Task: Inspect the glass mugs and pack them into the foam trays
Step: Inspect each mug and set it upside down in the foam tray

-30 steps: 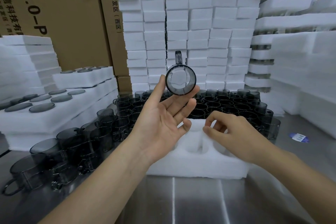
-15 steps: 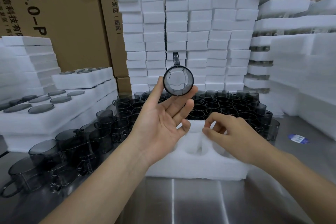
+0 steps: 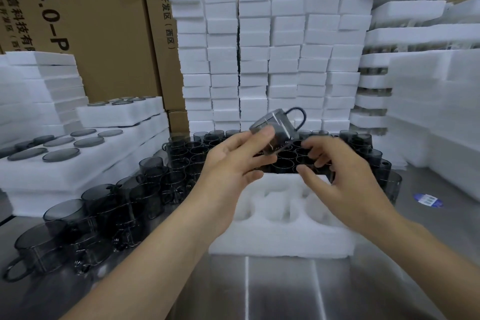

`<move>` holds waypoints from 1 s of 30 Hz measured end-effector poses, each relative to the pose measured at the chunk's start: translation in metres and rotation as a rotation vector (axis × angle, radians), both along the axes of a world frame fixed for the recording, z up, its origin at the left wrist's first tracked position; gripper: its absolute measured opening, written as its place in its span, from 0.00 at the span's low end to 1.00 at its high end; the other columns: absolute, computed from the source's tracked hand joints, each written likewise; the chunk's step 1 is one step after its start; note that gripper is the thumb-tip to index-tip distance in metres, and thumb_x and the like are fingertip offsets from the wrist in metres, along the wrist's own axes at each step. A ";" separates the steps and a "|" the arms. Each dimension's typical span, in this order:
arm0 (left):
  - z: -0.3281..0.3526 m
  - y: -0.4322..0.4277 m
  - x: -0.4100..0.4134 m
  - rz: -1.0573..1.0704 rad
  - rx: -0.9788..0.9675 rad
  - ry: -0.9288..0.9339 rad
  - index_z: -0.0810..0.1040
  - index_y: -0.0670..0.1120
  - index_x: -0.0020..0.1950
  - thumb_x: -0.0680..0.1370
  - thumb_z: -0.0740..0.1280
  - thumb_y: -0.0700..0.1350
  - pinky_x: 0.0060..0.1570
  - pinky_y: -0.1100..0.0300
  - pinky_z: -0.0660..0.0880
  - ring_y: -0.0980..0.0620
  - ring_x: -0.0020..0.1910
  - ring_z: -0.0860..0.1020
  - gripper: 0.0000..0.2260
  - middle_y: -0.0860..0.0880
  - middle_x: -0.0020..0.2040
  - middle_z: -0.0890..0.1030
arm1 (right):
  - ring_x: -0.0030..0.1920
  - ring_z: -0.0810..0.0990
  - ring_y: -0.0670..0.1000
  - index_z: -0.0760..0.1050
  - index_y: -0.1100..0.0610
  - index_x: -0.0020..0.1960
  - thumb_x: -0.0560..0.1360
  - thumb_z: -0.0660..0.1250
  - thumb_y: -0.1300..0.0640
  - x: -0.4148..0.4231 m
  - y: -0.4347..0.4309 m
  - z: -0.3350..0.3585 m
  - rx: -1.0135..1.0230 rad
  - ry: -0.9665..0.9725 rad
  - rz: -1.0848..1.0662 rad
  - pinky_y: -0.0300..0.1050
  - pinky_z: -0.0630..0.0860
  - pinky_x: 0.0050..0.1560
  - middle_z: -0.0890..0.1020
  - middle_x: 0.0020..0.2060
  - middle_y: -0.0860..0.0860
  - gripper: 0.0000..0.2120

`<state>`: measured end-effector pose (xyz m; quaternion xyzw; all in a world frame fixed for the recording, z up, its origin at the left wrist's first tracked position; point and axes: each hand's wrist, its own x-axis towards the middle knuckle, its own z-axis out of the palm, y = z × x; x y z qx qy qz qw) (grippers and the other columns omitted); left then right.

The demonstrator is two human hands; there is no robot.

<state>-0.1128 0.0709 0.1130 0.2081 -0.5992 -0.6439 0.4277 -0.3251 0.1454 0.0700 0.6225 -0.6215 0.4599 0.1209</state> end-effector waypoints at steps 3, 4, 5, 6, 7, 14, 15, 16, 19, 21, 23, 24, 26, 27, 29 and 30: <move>-0.003 0.001 -0.002 0.079 -0.065 -0.026 0.84 0.50 0.65 0.75 0.79 0.57 0.56 0.54 0.75 0.53 0.58 0.86 0.21 0.53 0.57 0.89 | 0.60 0.78 0.44 0.68 0.40 0.77 0.76 0.76 0.47 0.004 0.001 0.003 -0.169 0.027 0.061 0.38 0.75 0.60 0.74 0.63 0.36 0.32; -0.003 0.002 -0.002 0.100 -0.078 -0.029 0.84 0.50 0.64 0.73 0.79 0.57 0.56 0.53 0.76 0.54 0.57 0.87 0.22 0.53 0.56 0.89 | 0.62 0.77 0.44 0.66 0.41 0.78 0.75 0.77 0.47 0.006 0.001 0.003 -0.203 0.065 0.065 0.36 0.73 0.62 0.73 0.66 0.37 0.35; -0.004 0.002 -0.003 0.117 -0.094 -0.030 0.84 0.50 0.64 0.72 0.80 0.57 0.55 0.53 0.76 0.56 0.56 0.86 0.24 0.53 0.55 0.89 | 0.66 0.76 0.45 0.66 0.42 0.79 0.75 0.77 0.47 0.008 0.002 0.004 -0.232 0.114 0.058 0.36 0.72 0.66 0.71 0.69 0.38 0.36; -0.004 0.002 -0.004 0.128 -0.114 -0.032 0.84 0.50 0.63 0.70 0.80 0.58 0.54 0.54 0.77 0.57 0.55 0.86 0.24 0.54 0.54 0.89 | 0.69 0.74 0.46 0.65 0.43 0.80 0.76 0.77 0.47 0.011 0.003 0.005 -0.259 0.165 0.046 0.37 0.70 0.70 0.70 0.71 0.40 0.36; -0.005 0.002 -0.005 0.138 -0.135 -0.034 0.84 0.51 0.62 0.69 0.80 0.58 0.52 0.56 0.77 0.58 0.54 0.86 0.24 0.55 0.53 0.89 | 0.70 0.72 0.47 0.66 0.44 0.80 0.76 0.77 0.48 0.013 0.003 0.006 -0.281 0.210 0.036 0.38 0.67 0.72 0.70 0.72 0.42 0.36; -0.007 0.010 -0.010 0.183 -0.332 0.005 0.84 0.49 0.61 0.71 0.81 0.54 0.43 0.66 0.79 0.53 0.49 0.87 0.21 0.53 0.54 0.88 | 0.65 0.76 0.50 0.75 0.49 0.74 0.76 0.76 0.57 0.024 0.006 0.012 -0.451 0.304 -0.038 0.47 0.71 0.68 0.78 0.66 0.45 0.28; -0.006 0.011 -0.009 0.189 -0.375 0.014 0.83 0.50 0.63 0.73 0.82 0.53 0.44 0.62 0.80 0.51 0.50 0.87 0.21 0.51 0.57 0.88 | 0.65 0.76 0.47 0.74 0.48 0.74 0.76 0.75 0.56 0.023 0.008 0.014 -0.459 0.273 -0.037 0.49 0.72 0.68 0.78 0.66 0.41 0.28; -0.006 0.010 -0.008 0.193 -0.428 0.019 0.82 0.51 0.64 0.74 0.81 0.50 0.47 0.56 0.82 0.51 0.51 0.86 0.20 0.51 0.59 0.86 | 0.66 0.75 0.42 0.73 0.46 0.74 0.77 0.74 0.54 0.023 0.010 0.015 -0.459 0.226 -0.030 0.51 0.73 0.67 0.76 0.66 0.35 0.27; -0.007 0.008 -0.003 0.180 -0.566 0.030 0.77 0.56 0.71 0.75 0.72 0.39 0.49 0.48 0.81 0.52 0.55 0.83 0.26 0.54 0.64 0.82 | 0.68 0.77 0.41 0.69 0.42 0.76 0.78 0.72 0.52 0.025 0.013 0.018 -0.433 0.058 0.027 0.54 0.76 0.67 0.75 0.68 0.30 0.28; -0.006 0.007 -0.002 0.184 -0.633 0.007 0.74 0.59 0.75 0.76 0.71 0.35 0.49 0.56 0.80 0.52 0.62 0.82 0.31 0.56 0.69 0.79 | 0.70 0.78 0.44 0.67 0.41 0.77 0.80 0.72 0.52 0.027 0.014 0.018 -0.407 -0.014 0.088 0.50 0.75 0.69 0.77 0.69 0.33 0.29; -0.005 0.006 -0.003 0.182 -0.682 0.004 0.74 0.60 0.76 0.79 0.74 0.36 0.51 0.56 0.82 0.52 0.67 0.81 0.30 0.57 0.72 0.77 | 0.72 0.76 0.40 0.66 0.39 0.77 0.80 0.71 0.53 0.029 0.013 0.016 -0.369 -0.059 0.151 0.37 0.72 0.70 0.77 0.69 0.32 0.29; -0.005 0.006 -0.003 0.181 -0.693 0.006 0.75 0.60 0.75 0.79 0.75 0.38 0.52 0.54 0.83 0.52 0.68 0.80 0.29 0.58 0.72 0.78 | 0.72 0.75 0.38 0.65 0.37 0.77 0.81 0.71 0.52 0.030 0.013 0.016 -0.344 -0.080 0.178 0.32 0.70 0.68 0.77 0.68 0.31 0.29; -0.005 0.006 -0.005 0.185 -0.689 0.001 0.76 0.61 0.73 0.78 0.77 0.42 0.55 0.51 0.84 0.54 0.69 0.79 0.27 0.59 0.72 0.78 | 0.72 0.74 0.36 0.63 0.34 0.77 0.81 0.68 0.48 0.031 0.011 0.015 -0.300 -0.120 0.220 0.25 0.70 0.62 0.76 0.67 0.27 0.28; -0.006 0.006 -0.005 0.190 -0.685 -0.005 0.76 0.61 0.73 0.78 0.77 0.44 0.56 0.49 0.84 0.53 0.70 0.78 0.26 0.59 0.72 0.78 | 0.72 0.74 0.35 0.63 0.34 0.78 0.81 0.68 0.47 0.031 0.010 0.014 -0.284 -0.128 0.227 0.24 0.71 0.59 0.76 0.67 0.27 0.28; -0.007 0.005 -0.005 0.209 -0.708 -0.021 0.76 0.60 0.72 0.77 0.79 0.45 0.59 0.46 0.82 0.53 0.72 0.77 0.26 0.58 0.72 0.78 | 0.72 0.74 0.37 0.63 0.35 0.79 0.81 0.69 0.47 0.030 0.009 0.012 -0.273 -0.111 0.216 0.26 0.72 0.59 0.76 0.68 0.28 0.29; -0.008 0.005 -0.005 0.227 -0.736 -0.033 0.76 0.59 0.71 0.77 0.79 0.44 0.61 0.47 0.81 0.53 0.72 0.76 0.26 0.58 0.72 0.78 | 0.72 0.74 0.39 0.63 0.36 0.79 0.81 0.69 0.48 0.029 0.008 0.012 -0.277 -0.096 0.204 0.29 0.72 0.63 0.75 0.69 0.30 0.30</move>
